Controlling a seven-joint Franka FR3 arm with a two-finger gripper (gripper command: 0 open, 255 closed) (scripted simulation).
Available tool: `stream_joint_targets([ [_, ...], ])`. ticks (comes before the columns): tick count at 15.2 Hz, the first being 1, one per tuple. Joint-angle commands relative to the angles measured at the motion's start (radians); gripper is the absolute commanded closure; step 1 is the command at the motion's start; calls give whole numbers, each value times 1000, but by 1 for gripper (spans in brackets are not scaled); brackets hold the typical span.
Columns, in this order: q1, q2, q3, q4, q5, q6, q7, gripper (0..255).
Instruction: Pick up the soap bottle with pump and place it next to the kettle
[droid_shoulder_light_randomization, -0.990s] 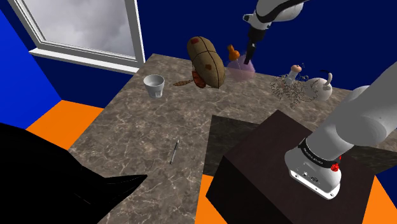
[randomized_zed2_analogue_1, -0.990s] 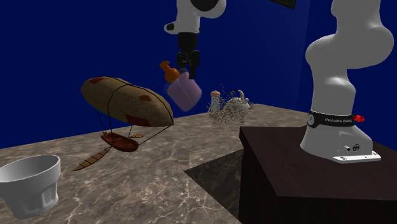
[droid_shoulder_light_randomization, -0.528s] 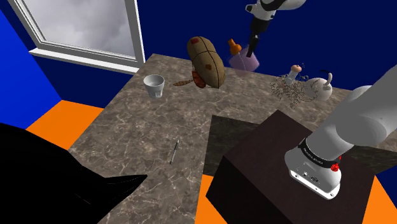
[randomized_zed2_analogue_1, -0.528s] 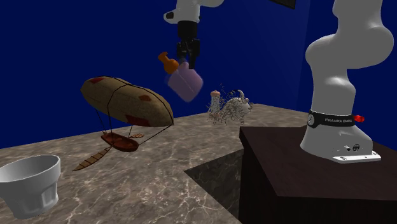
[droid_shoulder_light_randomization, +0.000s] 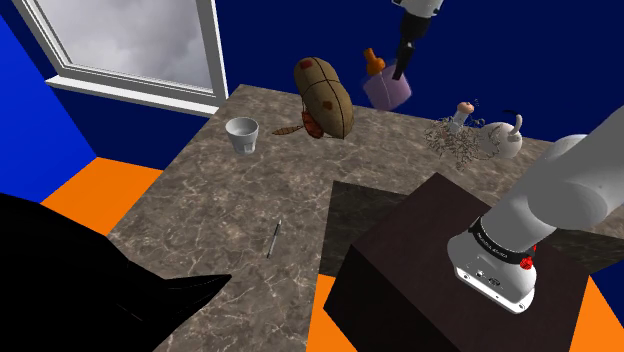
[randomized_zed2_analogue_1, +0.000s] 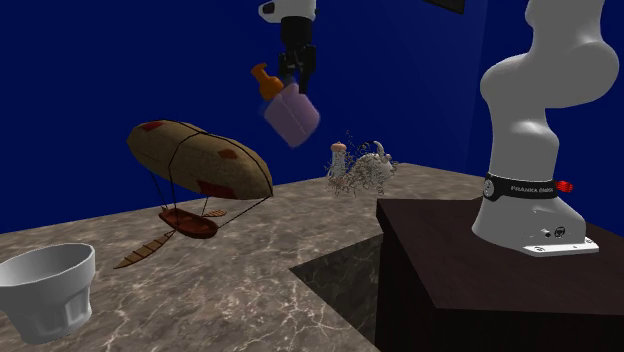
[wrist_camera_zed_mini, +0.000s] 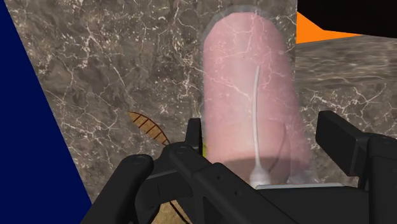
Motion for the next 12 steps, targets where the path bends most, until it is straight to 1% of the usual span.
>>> stream_joint_targets([
  [1, -16, -34, -16, -24, -14, -8, -25, 255],
  [7, -83, -157, -83, -128, -73, -18, -122, 255],
  [12, -144, -239, -147, -183, -127, -35, -214, 255],
])
